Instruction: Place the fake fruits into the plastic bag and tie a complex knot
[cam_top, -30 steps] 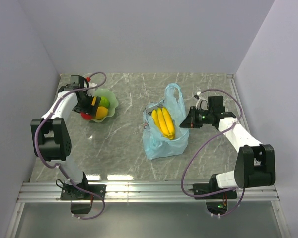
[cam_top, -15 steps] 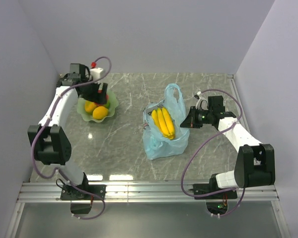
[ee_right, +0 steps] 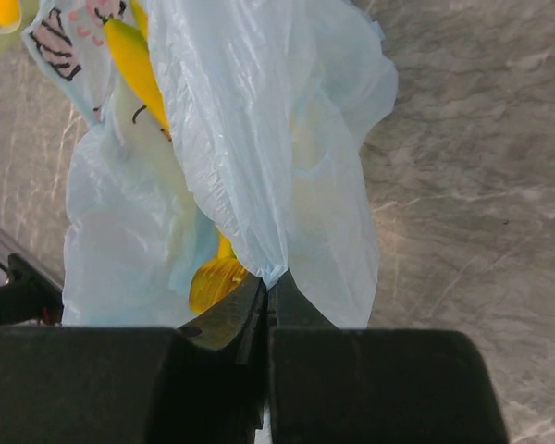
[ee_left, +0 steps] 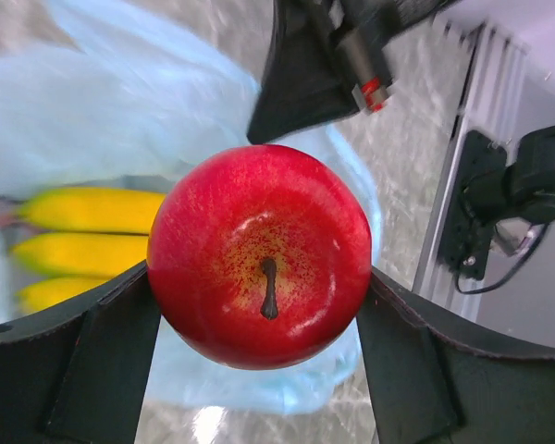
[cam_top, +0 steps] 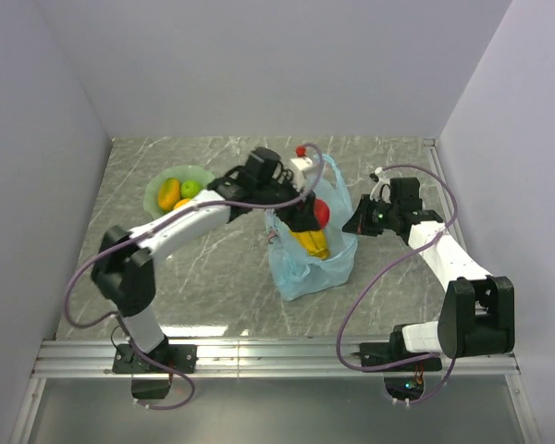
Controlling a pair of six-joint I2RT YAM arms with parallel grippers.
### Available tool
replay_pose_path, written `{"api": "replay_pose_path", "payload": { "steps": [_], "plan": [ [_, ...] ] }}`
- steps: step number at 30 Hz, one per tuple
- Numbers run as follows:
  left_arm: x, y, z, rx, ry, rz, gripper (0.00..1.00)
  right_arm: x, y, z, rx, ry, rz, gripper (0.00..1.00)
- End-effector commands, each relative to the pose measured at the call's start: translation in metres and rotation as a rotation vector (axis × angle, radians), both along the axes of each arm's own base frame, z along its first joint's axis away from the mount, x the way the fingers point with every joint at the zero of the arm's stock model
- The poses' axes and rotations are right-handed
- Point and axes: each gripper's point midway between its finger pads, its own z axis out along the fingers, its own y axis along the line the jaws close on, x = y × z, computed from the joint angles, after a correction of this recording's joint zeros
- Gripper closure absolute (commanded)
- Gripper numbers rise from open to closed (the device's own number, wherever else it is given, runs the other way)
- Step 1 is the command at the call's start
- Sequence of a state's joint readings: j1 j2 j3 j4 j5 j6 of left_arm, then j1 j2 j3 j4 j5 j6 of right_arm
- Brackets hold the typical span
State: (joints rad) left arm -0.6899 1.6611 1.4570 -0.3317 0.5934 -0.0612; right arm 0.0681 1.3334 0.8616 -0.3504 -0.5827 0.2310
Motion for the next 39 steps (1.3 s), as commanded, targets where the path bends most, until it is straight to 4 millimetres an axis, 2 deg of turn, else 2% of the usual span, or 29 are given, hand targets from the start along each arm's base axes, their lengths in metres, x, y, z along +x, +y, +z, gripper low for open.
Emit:
{"api": "replay_pose_path", "payload": {
  "steps": [1,2,3,4,6,7,9,10,12,13,14,16,17,18,19,24,26,28,30,33,37,39],
  "plan": [
    [-0.003,-0.033,-0.017,-0.006,0.025,-0.005,0.21,0.01,-0.006,0.013,-0.017,-0.066,-0.032,1.0],
    [-0.006,-0.043,-0.021,0.008,0.022,-0.013,0.13,0.01,-0.005,0.012,-0.013,-0.064,-0.025,1.0],
    [-0.007,-0.045,-0.024,0.024,0.029,-0.006,0.01,0.01,-0.003,0.013,-0.004,-0.064,-0.019,1.0],
    [-0.008,-0.047,-0.026,0.033,0.036,-0.015,0.01,0.009,-0.002,0.011,0.004,-0.052,-0.014,1.0],
    [-0.007,-0.044,-0.018,0.046,0.04,0.0,0.01,0.01,-0.001,0.011,0.006,-0.054,-0.007,1.0],
    [-0.005,-0.039,-0.007,0.042,0.012,0.003,0.01,0.01,-0.001,0.01,0.005,-0.052,-0.006,1.0],
    [0.003,-0.021,0.011,0.033,-0.01,0.029,0.01,0.01,-0.001,0.011,0.004,-0.05,0.0,1.0],
    [0.004,-0.007,0.032,0.0,-0.04,0.052,0.01,0.01,-0.001,0.01,0.003,-0.047,0.003,1.0],
    [0.022,0.03,0.041,-0.013,-0.038,0.123,0.01,0.01,0.0,0.011,0.004,-0.049,0.005,1.0],
    [0.026,0.049,0.058,-0.042,-0.059,0.17,0.01,0.008,0.001,0.012,0.01,-0.049,0.013,1.0],
    [0.046,0.083,0.05,-0.025,-0.046,0.264,0.01,0.008,0.001,0.013,0.01,-0.052,0.013,1.0],
    [0.059,0.125,0.04,0.029,-0.053,0.363,0.01,0.007,0.001,0.013,0.011,-0.052,0.012,1.0],
    [0.08,0.162,0.032,0.076,-0.063,0.484,0.01,0.007,0.001,0.014,0.012,-0.056,0.018,1.0],
    [0.089,0.183,0.027,0.103,-0.068,0.541,0.03,0.006,0.001,0.013,0.011,-0.051,0.015,1.0],
    [0.103,0.219,0.017,0.137,-0.059,0.636,0.04,0.006,0.001,0.014,0.009,-0.057,0.02,1.0],
    [0.148,0.322,-0.01,0.27,-0.055,0.901,0.13,0.005,0.002,0.013,0.014,-0.058,0.029,1.0],
    [0.165,0.342,-0.028,0.351,-0.037,0.951,0.15,0.007,0.003,0.014,0.019,-0.055,0.03,1.0],
    [0.178,0.375,-0.05,0.448,0.0,1.027,0.17,0.006,0.004,0.015,0.022,-0.056,0.032,1.0],
    [0.183,0.387,-0.063,0.508,0.023,1.047,0.18,0.006,0.004,0.016,0.021,-0.062,0.038,1.0],
    [0.192,0.398,-0.082,0.569,0.05,1.057,0.19,0.005,0.002,0.015,0.013,-0.066,0.038,1.0],
    [0.195,0.4,-0.102,0.612,0.085,1.025,0.23,0.003,0.002,0.01,0.011,-0.055,0.036,1.0],
    [0.193,0.401,-0.118,0.639,0.114,1.015,0.23,0.003,0.001,0.009,0.012,-0.05,0.032,1.0]
  ]
}}
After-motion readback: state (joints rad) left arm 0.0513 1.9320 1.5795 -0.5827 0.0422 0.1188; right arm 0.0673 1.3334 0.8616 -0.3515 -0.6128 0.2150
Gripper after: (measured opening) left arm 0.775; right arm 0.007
